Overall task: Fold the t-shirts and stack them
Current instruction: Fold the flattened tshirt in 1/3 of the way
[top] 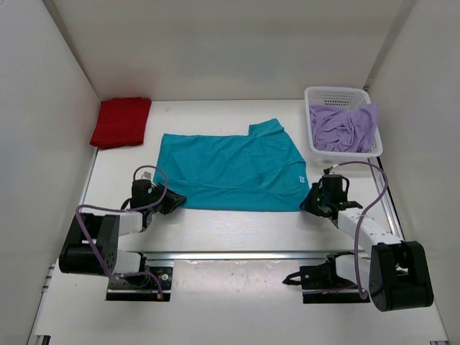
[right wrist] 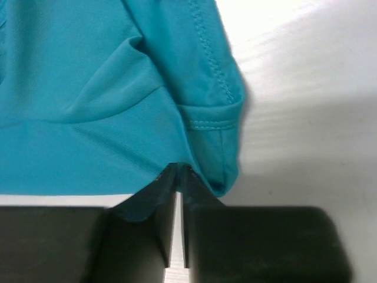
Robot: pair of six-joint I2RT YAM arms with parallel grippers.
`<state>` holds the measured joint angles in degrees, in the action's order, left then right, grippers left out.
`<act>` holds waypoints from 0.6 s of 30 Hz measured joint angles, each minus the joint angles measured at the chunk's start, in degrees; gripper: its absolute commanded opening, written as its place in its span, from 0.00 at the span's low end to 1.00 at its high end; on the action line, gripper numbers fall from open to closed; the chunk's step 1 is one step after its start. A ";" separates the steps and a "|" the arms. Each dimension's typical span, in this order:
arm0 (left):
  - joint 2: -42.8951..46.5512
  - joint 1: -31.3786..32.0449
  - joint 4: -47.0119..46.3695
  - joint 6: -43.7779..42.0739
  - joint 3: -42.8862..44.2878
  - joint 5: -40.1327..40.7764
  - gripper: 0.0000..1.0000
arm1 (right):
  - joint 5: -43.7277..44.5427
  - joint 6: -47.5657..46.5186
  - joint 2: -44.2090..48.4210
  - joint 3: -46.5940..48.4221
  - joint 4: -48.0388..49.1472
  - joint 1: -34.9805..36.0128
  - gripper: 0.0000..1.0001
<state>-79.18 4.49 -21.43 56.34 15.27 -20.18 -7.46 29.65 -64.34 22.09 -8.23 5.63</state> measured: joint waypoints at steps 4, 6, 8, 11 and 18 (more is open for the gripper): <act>5.99 1.75 3.06 -0.17 -2.80 -0.22 0.35 | 2.43 -0.13 2.19 2.38 -5.01 4.09 0.20; 9.29 2.29 5.88 -0.61 -2.84 -0.15 0.37 | 3.67 -0.39 2.14 5.92 -6.45 8.15 0.18; 12.50 2.75 7.93 -1.42 -2.38 0.20 0.37 | 4.24 -0.98 0.39 10.27 -5.88 12.00 0.16; 13.44 3.54 9.49 -2.56 0.59 0.66 0.37 | 4.90 -2.29 -5.60 16.57 -2.40 17.31 0.18; 11.50 6.78 8.11 -3.65 2.99 1.33 0.36 | 6.75 -5.70 -23.45 28.30 1.84 23.82 0.28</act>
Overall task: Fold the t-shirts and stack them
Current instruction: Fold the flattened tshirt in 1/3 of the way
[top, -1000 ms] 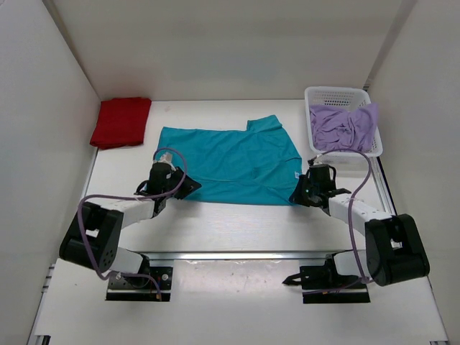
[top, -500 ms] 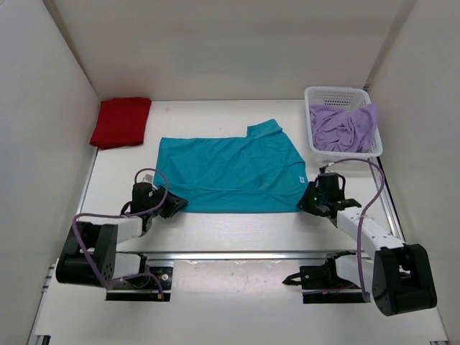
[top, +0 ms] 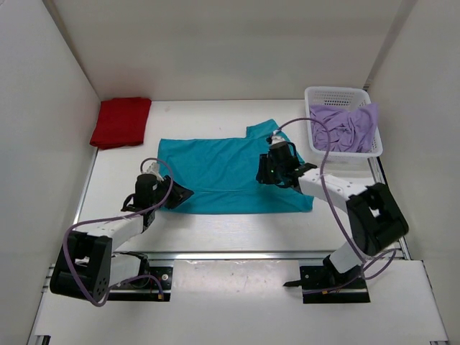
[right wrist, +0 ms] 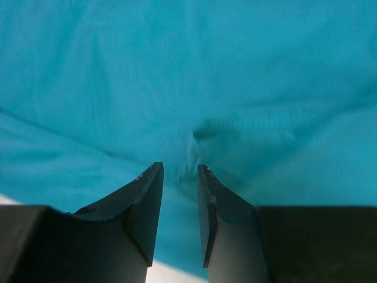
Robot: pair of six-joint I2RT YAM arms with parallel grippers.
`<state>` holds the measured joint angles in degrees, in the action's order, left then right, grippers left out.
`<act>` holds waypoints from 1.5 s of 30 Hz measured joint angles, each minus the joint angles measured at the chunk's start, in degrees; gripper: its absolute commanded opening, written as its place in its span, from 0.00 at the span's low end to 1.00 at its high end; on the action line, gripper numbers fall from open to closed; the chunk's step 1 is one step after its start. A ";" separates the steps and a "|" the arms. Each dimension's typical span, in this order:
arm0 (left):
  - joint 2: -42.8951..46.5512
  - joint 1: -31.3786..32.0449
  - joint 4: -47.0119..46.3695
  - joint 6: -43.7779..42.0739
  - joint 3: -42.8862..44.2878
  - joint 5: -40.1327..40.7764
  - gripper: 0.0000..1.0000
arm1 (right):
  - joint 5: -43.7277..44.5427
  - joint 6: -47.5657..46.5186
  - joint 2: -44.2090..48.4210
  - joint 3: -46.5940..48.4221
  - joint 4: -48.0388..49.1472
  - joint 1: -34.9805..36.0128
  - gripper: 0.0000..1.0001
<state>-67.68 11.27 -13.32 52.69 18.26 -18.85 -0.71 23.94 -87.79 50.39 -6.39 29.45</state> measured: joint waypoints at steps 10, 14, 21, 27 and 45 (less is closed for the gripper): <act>-1.27 -1.05 -1.36 -0.22 -0.79 -0.13 0.36 | 6.64 -2.47 -10.01 7.43 -2.21 3.08 0.27; -1.29 -1.07 -1.92 -0.22 -0.79 -0.24 0.36 | 9.31 -2.93 -10.95 8.61 -3.74 3.98 0.21; -1.51 -1.31 -2.23 -0.20 -0.81 -0.52 0.35 | 10.47 -3.04 -12.55 9.84 -5.25 4.28 0.00; -1.66 -1.42 -2.43 -0.17 -0.81 -0.66 0.35 | 10.54 -3.61 -12.66 11.85 -5.38 5.07 0.00; -2.32 -1.73 -3.48 -0.13 -1.05 -0.70 0.35 | 16.28 -4.17 -14.60 13.86 -8.63 7.15 0.25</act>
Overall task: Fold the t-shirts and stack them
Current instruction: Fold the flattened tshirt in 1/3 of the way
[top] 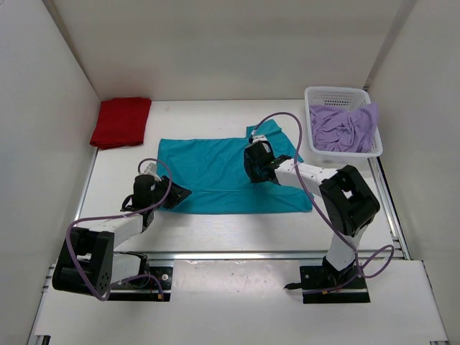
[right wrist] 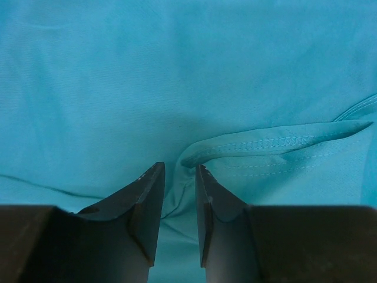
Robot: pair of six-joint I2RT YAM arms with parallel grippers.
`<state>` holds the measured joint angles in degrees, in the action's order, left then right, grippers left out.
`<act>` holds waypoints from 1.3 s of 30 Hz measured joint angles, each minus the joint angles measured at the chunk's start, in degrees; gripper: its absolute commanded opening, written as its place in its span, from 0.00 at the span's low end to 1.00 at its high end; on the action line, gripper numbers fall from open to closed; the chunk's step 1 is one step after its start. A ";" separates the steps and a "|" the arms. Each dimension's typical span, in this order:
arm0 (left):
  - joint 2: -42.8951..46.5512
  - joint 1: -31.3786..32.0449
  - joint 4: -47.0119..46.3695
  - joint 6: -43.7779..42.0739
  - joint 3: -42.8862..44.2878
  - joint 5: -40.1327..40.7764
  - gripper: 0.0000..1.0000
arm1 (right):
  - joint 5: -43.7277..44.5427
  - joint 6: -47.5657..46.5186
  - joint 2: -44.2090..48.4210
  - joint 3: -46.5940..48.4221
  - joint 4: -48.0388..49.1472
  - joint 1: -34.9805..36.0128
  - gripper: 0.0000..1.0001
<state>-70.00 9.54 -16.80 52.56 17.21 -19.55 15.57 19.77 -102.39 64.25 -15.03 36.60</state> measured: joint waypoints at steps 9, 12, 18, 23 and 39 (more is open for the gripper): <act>-0.46 0.07 -0.37 0.04 -0.74 0.02 0.34 | 0.39 0.55 -2.05 -0.44 0.22 -0.33 0.05; -0.76 0.13 -0.42 0.07 -0.76 0.02 0.34 | 1.03 0.55 -2.01 -0.44 0.28 -0.04 0.04; -0.85 0.35 -0.42 0.02 -0.76 0.02 0.34 | 1.79 -0.13 -1.97 -0.44 0.55 1.62 0.01; -0.81 0.35 -0.39 0.02 -0.76 0.02 0.34 | 1.86 -0.83 -1.97 -0.39 0.70 3.37 0.02; -3.89 9.42 2.16 -2.56 5.62 4.42 0.37 | -2.51 -0.37 19.37 -13.70 4.07 -0.26 0.18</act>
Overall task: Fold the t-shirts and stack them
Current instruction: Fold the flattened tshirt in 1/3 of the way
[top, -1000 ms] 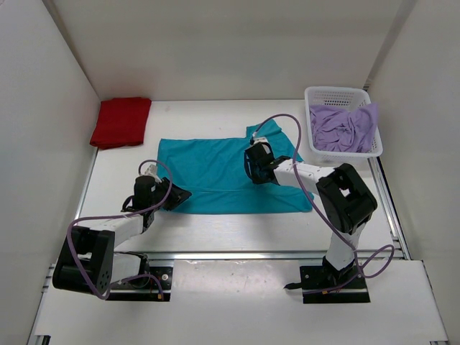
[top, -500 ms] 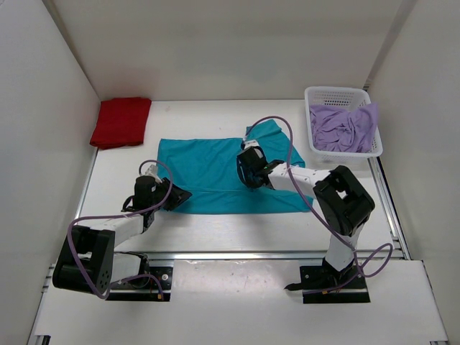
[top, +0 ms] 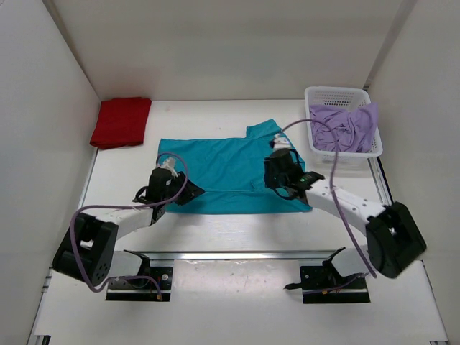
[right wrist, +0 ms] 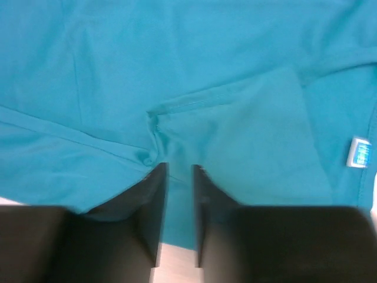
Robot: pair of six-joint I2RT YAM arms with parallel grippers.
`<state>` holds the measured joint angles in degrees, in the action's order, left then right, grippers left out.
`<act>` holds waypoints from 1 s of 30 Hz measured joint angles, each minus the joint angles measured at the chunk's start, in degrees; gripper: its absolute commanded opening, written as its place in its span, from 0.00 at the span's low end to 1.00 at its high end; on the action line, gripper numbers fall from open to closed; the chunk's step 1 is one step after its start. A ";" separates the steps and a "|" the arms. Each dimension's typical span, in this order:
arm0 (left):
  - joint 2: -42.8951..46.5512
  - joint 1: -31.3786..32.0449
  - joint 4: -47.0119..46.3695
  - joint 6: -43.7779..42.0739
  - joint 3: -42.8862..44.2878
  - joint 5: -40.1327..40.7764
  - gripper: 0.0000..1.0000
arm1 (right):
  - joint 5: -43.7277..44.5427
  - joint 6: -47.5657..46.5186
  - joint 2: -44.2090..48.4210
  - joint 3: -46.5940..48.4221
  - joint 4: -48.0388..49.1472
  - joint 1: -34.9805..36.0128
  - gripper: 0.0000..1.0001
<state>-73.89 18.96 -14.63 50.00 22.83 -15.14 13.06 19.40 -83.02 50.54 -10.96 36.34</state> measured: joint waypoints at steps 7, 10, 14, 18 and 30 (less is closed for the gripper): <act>-11.02 -1.07 -3.45 0.83 0.13 -3.61 0.32 | -6.45 3.96 3.82 -14.25 3.85 -6.45 0.00; -11.30 -2.38 -6.34 1.66 -1.57 -5.70 0.31 | -7.93 5.14 4.87 -17.55 4.59 -5.90 0.00; -6.78 -3.67 -7.26 1.73 -6.60 -7.72 0.32 | -8.74 6.91 8.68 -21.55 5.44 -4.85 0.00; 2.89 -4.66 -2.71 0.48 -12.20 -8.35 0.35 | -10.84 9.22 14.53 -26.08 5.01 -2.80 0.00; 9.27 -10.62 18.67 -7.54 6.60 -3.61 0.24 | -22.36 7.37 22.40 -20.31 -1.25 -7.72 0.00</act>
<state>-64.62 8.34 4.03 42.46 29.43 -18.74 -9.30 26.76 -60.62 30.24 -12.21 28.62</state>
